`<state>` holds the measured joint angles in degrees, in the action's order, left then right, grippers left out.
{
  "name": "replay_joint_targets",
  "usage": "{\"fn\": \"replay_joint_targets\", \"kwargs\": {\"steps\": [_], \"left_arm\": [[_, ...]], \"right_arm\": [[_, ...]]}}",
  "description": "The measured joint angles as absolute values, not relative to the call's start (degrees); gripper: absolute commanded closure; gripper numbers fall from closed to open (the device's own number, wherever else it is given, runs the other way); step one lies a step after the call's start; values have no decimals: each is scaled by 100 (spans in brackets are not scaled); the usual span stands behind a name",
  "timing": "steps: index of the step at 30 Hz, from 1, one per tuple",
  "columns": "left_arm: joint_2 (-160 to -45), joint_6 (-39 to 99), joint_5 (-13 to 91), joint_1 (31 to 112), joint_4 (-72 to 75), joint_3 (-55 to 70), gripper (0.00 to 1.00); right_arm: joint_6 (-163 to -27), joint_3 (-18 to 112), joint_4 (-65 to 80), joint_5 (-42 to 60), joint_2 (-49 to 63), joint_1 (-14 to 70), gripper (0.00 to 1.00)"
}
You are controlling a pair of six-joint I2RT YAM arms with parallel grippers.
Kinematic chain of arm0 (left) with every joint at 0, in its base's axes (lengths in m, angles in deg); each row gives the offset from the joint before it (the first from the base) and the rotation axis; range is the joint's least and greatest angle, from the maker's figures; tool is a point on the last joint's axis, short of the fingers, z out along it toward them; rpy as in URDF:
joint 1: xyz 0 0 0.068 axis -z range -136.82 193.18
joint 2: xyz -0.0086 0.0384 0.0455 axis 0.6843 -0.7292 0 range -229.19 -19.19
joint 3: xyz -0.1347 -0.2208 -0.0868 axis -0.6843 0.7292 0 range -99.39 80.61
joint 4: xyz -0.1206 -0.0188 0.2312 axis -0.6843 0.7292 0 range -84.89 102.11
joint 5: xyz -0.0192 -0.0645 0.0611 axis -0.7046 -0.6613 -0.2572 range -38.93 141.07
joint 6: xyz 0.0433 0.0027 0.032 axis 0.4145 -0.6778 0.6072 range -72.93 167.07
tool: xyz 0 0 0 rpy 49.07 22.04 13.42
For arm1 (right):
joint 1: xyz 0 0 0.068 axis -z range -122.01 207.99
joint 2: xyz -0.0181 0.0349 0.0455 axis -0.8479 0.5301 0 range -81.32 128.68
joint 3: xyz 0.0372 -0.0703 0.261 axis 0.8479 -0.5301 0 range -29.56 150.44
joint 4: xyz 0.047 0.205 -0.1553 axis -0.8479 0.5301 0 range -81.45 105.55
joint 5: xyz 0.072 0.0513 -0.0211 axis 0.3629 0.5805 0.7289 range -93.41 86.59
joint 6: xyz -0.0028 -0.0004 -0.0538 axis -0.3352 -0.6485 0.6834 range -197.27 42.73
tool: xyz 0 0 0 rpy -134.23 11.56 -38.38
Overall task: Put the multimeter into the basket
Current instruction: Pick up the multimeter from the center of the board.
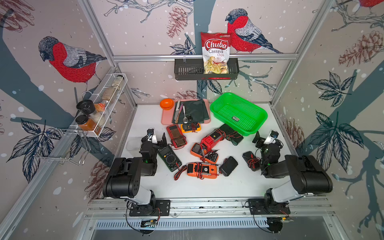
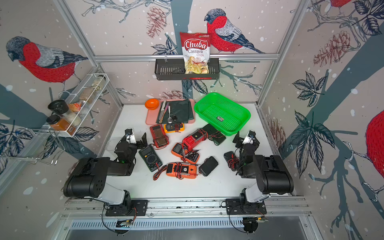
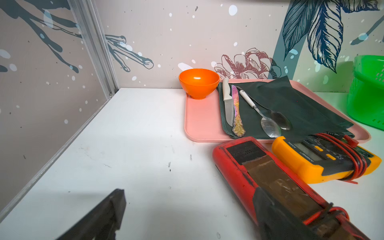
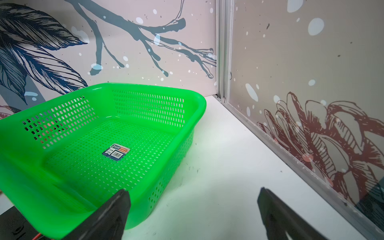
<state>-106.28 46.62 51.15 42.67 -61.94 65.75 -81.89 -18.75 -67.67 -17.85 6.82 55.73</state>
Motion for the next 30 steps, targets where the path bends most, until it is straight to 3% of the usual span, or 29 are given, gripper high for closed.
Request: {"fn": "replay_joint_targets", "kwargs": {"steps": [20,30], "left_arm": [[-10628,4662,5115,4267,-6194,6575,1],[-10219,4662,5130,4267,-5940,6554,2]], "right_arm": [[-8189,-1875,-6750,-1772,660,5575,0],[-8176,-2028,-6584,-1848,-133,5533,0]]}}
